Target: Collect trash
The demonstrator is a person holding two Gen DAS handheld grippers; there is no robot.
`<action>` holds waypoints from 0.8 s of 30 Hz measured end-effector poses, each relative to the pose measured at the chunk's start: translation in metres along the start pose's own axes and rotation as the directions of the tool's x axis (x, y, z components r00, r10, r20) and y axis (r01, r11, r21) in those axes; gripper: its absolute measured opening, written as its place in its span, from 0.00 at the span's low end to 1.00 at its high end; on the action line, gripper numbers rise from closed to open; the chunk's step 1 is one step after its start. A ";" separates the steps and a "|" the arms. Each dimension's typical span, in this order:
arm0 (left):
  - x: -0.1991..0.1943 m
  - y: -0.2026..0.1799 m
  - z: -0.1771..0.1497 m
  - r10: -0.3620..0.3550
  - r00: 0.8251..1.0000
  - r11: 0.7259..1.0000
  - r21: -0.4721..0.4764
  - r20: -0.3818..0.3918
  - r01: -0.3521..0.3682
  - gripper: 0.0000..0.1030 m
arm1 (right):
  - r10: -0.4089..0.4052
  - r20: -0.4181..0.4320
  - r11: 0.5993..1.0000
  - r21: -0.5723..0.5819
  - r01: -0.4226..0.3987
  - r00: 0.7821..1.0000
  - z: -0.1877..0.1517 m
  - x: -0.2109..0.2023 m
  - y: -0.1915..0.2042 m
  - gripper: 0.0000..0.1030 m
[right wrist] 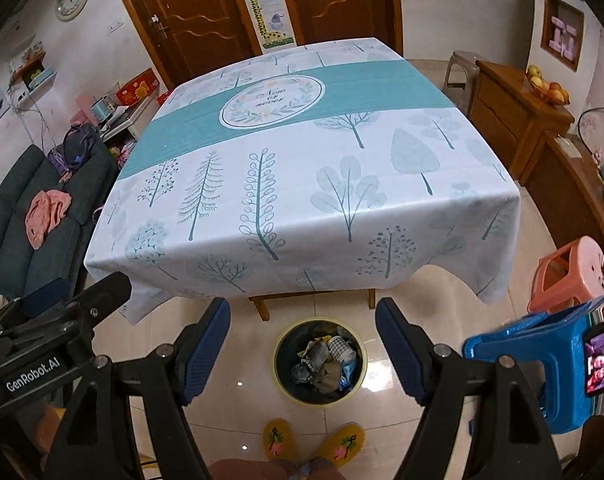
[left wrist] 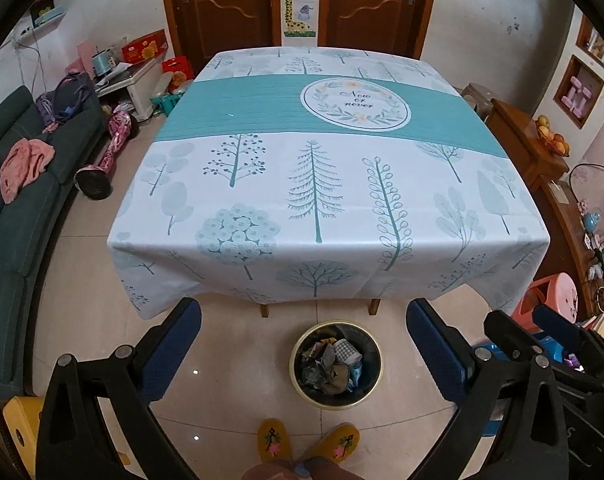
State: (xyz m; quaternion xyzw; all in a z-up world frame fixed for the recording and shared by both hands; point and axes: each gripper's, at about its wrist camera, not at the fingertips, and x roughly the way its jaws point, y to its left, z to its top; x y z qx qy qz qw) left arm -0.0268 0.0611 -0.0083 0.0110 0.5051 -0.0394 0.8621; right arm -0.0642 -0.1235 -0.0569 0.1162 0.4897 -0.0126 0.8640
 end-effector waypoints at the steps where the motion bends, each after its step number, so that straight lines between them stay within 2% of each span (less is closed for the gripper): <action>1: 0.000 0.001 0.001 0.001 1.000 1.000 -0.001 0.001 -0.001 0.99 | 0.000 0.003 1.000 -0.004 0.000 1.000 0.002 0.000 0.001 0.73; 24: 0.010 -0.005 0.008 0.024 1.000 1.000 0.006 -0.006 -0.024 0.99 | -0.015 0.021 0.999 -0.030 0.016 1.000 0.018 0.003 0.003 0.73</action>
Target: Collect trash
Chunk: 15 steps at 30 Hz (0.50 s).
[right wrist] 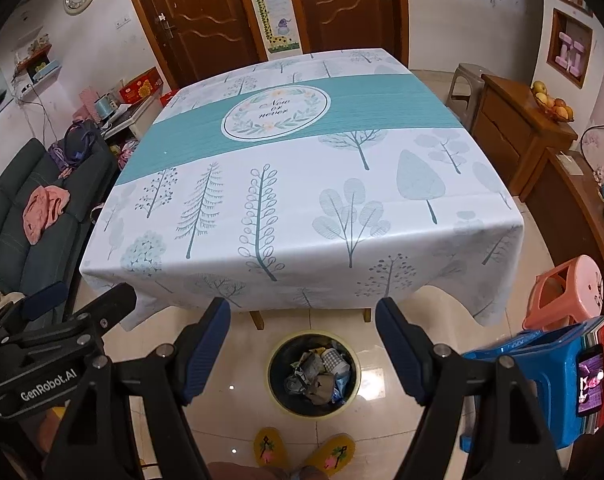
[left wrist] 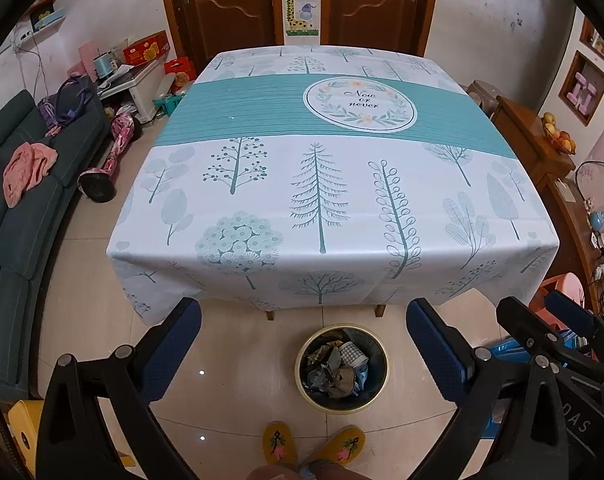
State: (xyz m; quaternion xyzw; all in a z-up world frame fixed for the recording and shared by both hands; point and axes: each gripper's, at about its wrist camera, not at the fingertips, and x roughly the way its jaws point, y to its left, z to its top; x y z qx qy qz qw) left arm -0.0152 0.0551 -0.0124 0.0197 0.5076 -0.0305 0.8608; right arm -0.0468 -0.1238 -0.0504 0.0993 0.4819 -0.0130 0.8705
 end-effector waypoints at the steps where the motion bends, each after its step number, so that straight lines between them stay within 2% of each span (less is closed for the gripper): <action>1: 0.000 0.000 0.000 0.000 1.000 1.000 0.000 0.000 0.000 0.99 | 0.000 0.003 1.000 -0.001 0.000 1.000 0.000 -0.001 0.000 0.73; 15: -0.001 -0.002 0.002 0.002 1.000 1.000 -0.001 0.010 -0.002 0.98 | 0.003 0.029 1.000 -0.012 -0.002 1.000 0.003 -0.009 0.002 0.73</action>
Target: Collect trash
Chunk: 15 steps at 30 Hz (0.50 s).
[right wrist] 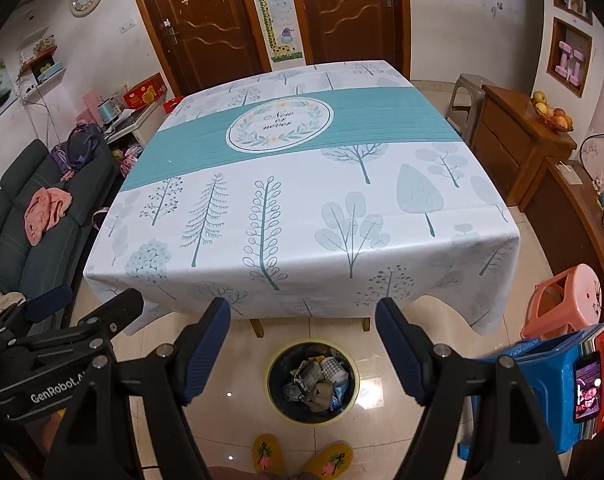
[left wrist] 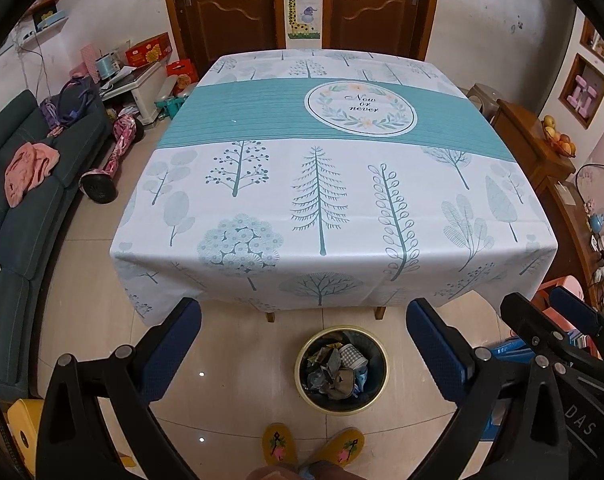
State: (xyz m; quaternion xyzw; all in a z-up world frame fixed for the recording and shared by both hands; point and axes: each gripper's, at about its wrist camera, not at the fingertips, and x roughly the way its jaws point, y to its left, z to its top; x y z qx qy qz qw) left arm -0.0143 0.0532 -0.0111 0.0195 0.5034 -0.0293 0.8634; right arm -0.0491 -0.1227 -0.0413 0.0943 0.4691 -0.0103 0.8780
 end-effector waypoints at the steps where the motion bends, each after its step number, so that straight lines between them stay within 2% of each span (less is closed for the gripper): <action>1: 0.000 0.000 0.000 -0.001 1.000 1.000 -0.001 -0.002 0.001 0.98 | 0.000 -0.001 1.000 0.000 0.000 1.000 0.000 0.000 0.000 0.73; 15: -0.004 0.000 -0.005 0.001 1.000 1.000 -0.010 0.002 -0.001 0.98 | -0.001 0.001 1.000 -0.001 0.001 1.000 -0.001 -0.001 0.000 0.73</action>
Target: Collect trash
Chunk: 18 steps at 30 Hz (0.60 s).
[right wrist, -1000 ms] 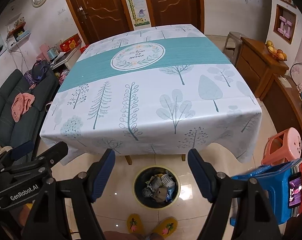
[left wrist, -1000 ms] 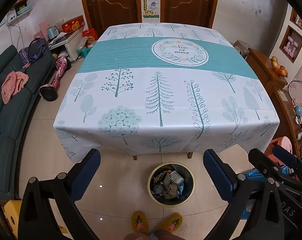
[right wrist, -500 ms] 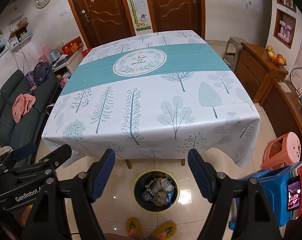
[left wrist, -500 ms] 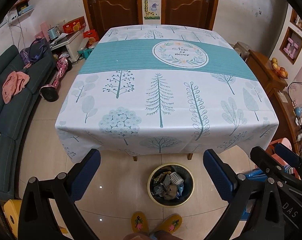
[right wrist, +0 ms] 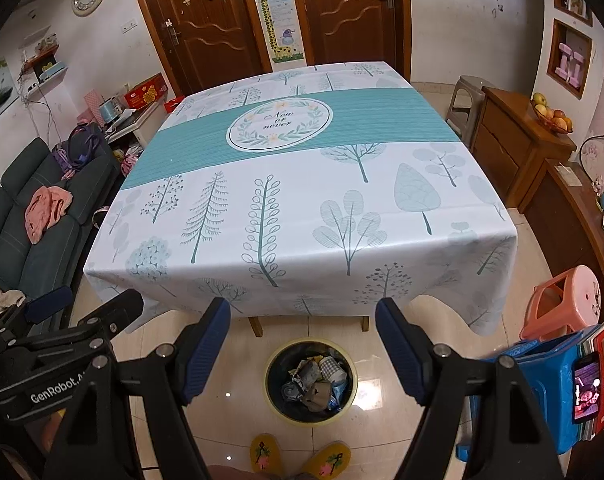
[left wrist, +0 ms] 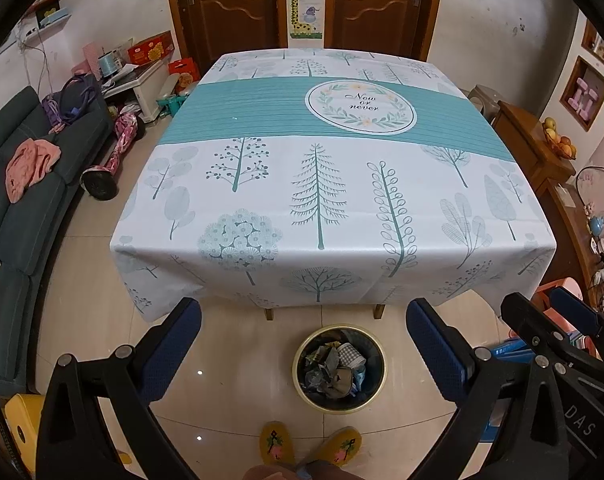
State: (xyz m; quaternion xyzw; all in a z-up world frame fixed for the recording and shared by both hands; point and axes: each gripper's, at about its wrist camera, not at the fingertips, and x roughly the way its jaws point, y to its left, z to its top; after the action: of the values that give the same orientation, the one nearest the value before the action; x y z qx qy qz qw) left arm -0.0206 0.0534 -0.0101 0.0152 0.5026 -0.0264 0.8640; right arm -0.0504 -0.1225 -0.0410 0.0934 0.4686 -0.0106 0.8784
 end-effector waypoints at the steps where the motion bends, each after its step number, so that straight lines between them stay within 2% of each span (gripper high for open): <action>1: 0.000 0.000 0.000 0.000 1.000 1.000 0.001 0.000 0.000 0.98 | 0.000 0.002 1.000 -0.002 0.000 1.000 0.000 -0.001 0.000 0.73; 18: -0.004 -0.002 -0.003 0.008 1.000 1.000 -0.012 0.009 -0.007 0.98 | 0.003 0.009 1.000 -0.014 -0.003 1.000 0.001 -0.006 -0.001 0.73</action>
State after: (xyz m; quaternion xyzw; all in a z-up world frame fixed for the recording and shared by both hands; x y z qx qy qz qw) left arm -0.0254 0.0517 -0.0087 0.0117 0.4989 -0.0201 0.8664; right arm -0.0533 -0.1242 -0.0360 0.0882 0.4645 -0.0064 0.8812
